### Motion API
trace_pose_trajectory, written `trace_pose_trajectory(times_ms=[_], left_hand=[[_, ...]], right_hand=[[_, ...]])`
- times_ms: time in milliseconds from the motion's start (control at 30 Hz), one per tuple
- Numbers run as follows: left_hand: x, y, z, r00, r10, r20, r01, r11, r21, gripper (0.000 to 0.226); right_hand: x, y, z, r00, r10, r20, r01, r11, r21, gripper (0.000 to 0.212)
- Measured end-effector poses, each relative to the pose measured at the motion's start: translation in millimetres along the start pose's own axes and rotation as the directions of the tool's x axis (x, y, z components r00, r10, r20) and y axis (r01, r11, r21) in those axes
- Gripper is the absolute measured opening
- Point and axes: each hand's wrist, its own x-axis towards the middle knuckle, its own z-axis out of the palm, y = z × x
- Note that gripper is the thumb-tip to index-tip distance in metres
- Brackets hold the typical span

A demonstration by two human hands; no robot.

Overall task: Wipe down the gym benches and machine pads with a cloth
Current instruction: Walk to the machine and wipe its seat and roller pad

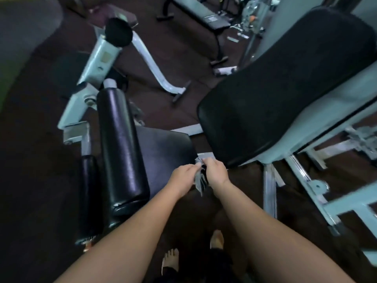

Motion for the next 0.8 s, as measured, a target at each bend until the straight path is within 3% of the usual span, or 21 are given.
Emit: trace_pose_trajectory(times_ms=[100,200,333,433,633,733,800], left_hand=[[11.9,1.7,-10.4,0.988,-0.116,-0.100,0.104,0.988,-0.117,0.056],[24.8,-1.5,-12.2,0.966,-0.150,-0.212,0.136,0.987,-0.082,0.033],[42.2,-12.9,-8.5,0.889,-0.247,-0.385,0.245,0.968,-0.055,0.019],[51.9,-19.5,-5.6,0.830,-0.300,-0.470,0.290,0.952,-0.094,0.017],[70.2,-46.5,3.2,0.753,-0.397,-0.525,0.388,0.912,-0.132,0.017],[82.6,-64.4,7.1,0.721,-0.428,-0.545,0.441,0.890,-0.116,0.023],[91.5,-75.5,7.9,0.707,-0.450,-0.546,0.458,0.879,-0.131,0.024]], right_hand=[[26.4,-12.0,14.0,0.993,0.003,0.121,0.010,0.995,-0.102,0.034],[66.3,-10.9,21.0,0.971,0.017,0.239,0.021,0.988,-0.155,0.034],[106.7,-21.6,25.2,0.929,-0.037,0.369,0.163,0.934,-0.318,0.035],[130.8,-37.1,29.9,0.886,-0.105,0.452,0.328,0.831,-0.449,0.019],[187.0,-36.0,65.5,0.796,-0.141,0.589,0.536,0.617,-0.577,0.011],[207.7,-21.7,90.6,0.797,-0.137,0.588,0.552,0.559,-0.619,0.033],[217.6,-12.4,105.2,0.786,-0.139,0.603,0.569,0.542,-0.618,0.028]])
